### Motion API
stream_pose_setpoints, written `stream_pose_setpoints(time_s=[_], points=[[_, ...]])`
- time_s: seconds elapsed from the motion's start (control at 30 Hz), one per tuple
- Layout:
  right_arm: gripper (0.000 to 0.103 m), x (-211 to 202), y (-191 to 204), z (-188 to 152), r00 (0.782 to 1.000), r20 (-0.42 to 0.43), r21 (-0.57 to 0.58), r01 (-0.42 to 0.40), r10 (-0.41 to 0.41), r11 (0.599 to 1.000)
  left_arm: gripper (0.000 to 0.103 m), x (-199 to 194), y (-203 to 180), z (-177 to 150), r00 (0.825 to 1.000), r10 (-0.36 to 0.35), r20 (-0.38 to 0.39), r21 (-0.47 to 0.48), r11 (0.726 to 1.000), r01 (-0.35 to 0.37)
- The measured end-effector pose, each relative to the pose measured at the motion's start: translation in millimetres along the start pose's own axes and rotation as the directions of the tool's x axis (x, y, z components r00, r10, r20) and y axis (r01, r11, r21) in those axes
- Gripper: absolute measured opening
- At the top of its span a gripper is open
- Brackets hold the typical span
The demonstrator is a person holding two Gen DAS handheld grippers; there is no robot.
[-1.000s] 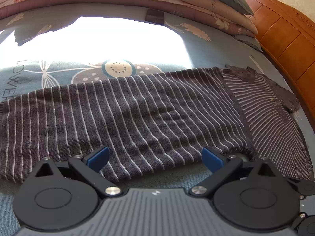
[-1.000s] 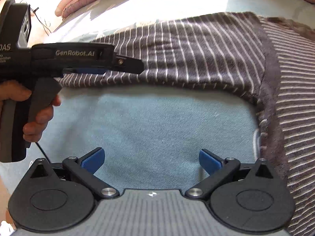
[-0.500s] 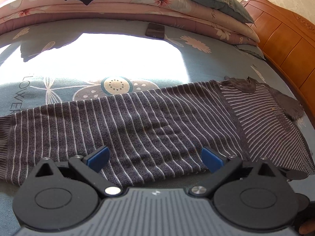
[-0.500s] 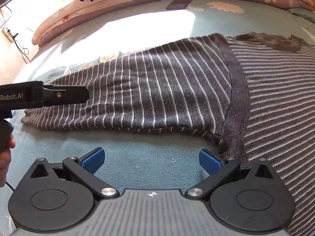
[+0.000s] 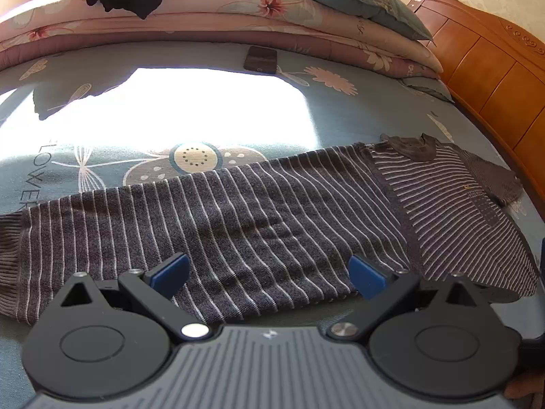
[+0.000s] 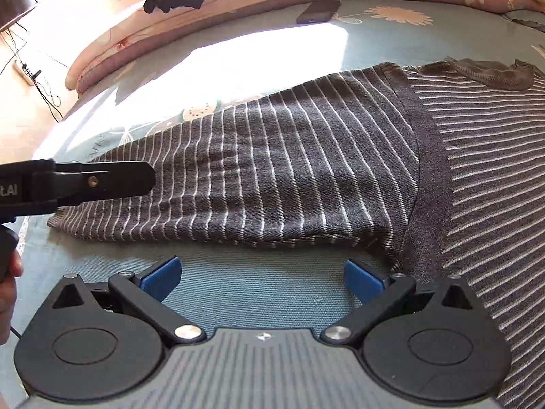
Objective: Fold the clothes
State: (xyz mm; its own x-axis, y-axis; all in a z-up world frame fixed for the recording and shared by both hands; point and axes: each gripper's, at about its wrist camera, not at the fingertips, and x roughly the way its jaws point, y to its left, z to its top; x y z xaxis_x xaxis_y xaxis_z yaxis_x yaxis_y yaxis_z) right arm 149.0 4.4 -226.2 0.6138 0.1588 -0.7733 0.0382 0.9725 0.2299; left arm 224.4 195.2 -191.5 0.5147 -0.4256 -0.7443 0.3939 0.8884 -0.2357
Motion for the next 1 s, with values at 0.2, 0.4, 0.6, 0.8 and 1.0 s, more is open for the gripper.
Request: stream_pose_setpoints(time_s=[0.2,0.4,0.6,0.8,1.0], points=[[0.103,6,-29,-7,0.992,-0.073,0.132,0.108,-0.098,0.985,0.099,1,-1,3,1.000,-0.017,0.002,-0.002,1.000,0.017],[0.103,-2,-4,-18,0.993,-0.121,0.090,0.006,0.005,0.996,0.099,7,-17,12,0.997,-0.073,-0.001,0.017,0.997,0.073],[0.103,-44,-1,-38,0.993,-0.084,0.098,0.087,-0.079,0.991,0.099,13,-32,20,0.992,-0.128,-0.005,0.037,0.991,0.129],[0.103,-54,-50,-78,0.965,-0.189,0.251,0.228,-0.184,0.941,0.099,27,-80,10,0.974,-0.222,-0.037,0.091,0.970,0.224],[0.103,-85,-63,-113,0.964,-0.179,0.257,0.240,-0.198,0.936,0.099,40,-143,-10,0.928,-0.343,-0.145,0.170,0.915,0.365]])
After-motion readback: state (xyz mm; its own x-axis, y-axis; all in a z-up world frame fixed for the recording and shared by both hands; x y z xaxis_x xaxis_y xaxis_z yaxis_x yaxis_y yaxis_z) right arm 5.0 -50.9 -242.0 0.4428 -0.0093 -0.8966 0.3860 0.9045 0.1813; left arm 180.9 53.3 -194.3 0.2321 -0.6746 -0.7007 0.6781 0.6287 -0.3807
